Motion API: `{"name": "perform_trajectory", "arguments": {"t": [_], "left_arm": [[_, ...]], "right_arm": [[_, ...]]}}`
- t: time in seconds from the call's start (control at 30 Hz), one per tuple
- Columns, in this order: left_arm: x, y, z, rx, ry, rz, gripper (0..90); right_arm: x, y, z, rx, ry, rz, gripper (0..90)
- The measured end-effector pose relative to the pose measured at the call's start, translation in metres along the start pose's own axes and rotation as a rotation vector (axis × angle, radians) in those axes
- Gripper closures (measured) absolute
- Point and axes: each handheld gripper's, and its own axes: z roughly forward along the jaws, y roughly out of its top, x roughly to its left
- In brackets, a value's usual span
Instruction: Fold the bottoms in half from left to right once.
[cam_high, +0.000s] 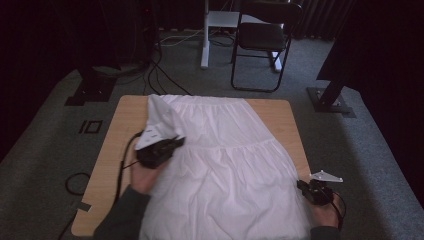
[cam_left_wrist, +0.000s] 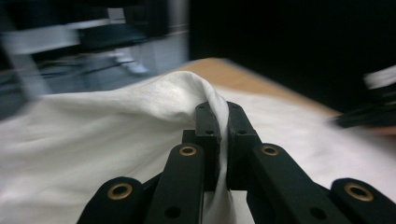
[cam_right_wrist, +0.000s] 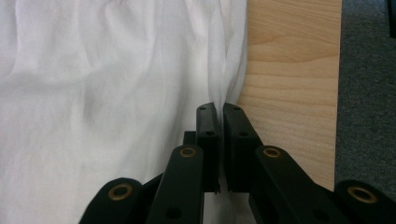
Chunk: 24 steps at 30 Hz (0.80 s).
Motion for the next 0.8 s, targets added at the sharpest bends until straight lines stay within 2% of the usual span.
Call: {"name": "perform_trajectory", "arguments": {"t": [0.03, 0.07, 0.1, 0.13, 0.17, 0.23, 0.27, 0.33, 0.4, 0.47, 0.53, 0.6, 0.63, 0.7, 0.8], "left_arm": [[-0.016, 0.002, 0.024, -0.005, -0.081, -0.001, 86.9], [-0.016, 0.002, 0.024, -0.005, -0.081, -0.001, 86.9], [-0.037, 0.003, 0.046, 0.011, -0.141, 0.033, 86.9], [-0.037, 0.003, 0.046, 0.011, -0.141, 0.033, 86.8], [-0.049, 0.002, 0.060, 0.023, -0.196, 0.041, 86.8], [-0.066, 0.003, 0.077, 0.066, -0.205, 0.087, 86.8], [-0.072, 0.003, 0.085, 0.080, -0.217, 0.098, 86.8], [-0.080, 0.000, 0.098, 0.090, -0.253, 0.082, 86.8], [-0.085, -0.006, 0.112, 0.127, -0.257, 0.079, 86.8], [-0.087, -0.015, 0.124, 0.158, -0.264, 0.069, 86.6], [-0.085, -0.023, 0.131, 0.177, -0.270, 0.052, 84.3], [-0.080, -0.027, 0.134, 0.184, -0.270, 0.032, 69.1], [-0.078, -0.028, 0.132, 0.181, -0.255, 0.030, 62.3], [-0.071, -0.026, 0.122, 0.161, -0.244, 0.017, 55.9], [-0.058, -0.021, 0.099, 0.114, -0.235, -0.005, 49.8]], "right_arm": [[0.000, 0.000, 0.000, -0.001, -0.001, 0.002, 85.7], [0.000, 0.000, 0.000, -0.001, -0.001, 0.002, 85.7], [0.000, 0.000, 0.000, -0.001, -0.003, 0.001, 85.9], [0.000, 0.000, 0.000, -0.001, -0.003, 0.001, 85.9], [0.000, 0.000, 0.000, -0.001, -0.003, 0.002, 85.9], [0.001, 0.000, 0.000, 0.001, -0.006, 0.004, 85.9], [0.001, 0.000, 0.000, 0.001, -0.009, 0.001, 86.0], [0.002, 0.001, 0.000, 0.006, -0.017, -0.002, 86.0], [0.003, 0.002, 0.000, 0.012, -0.021, 0.000, 85.9], [0.003, 0.003, 0.000, 0.020, -0.022, 0.002, 83.1], [0.006, 0.006, 0.000, 0.035, -0.035, -0.002, 70.2], [0.011, 0.011, -0.003, 0.016, -0.054, 0.001, 58.7], [0.015, 0.016, -0.007, -0.003, -0.058, 0.000, 54.2], [0.025, 0.027, -0.015, -0.044, -0.047, -0.008, 48.4], [0.042, 0.046, -0.023, -0.099, 0.022, -0.030, 46.5]]}}
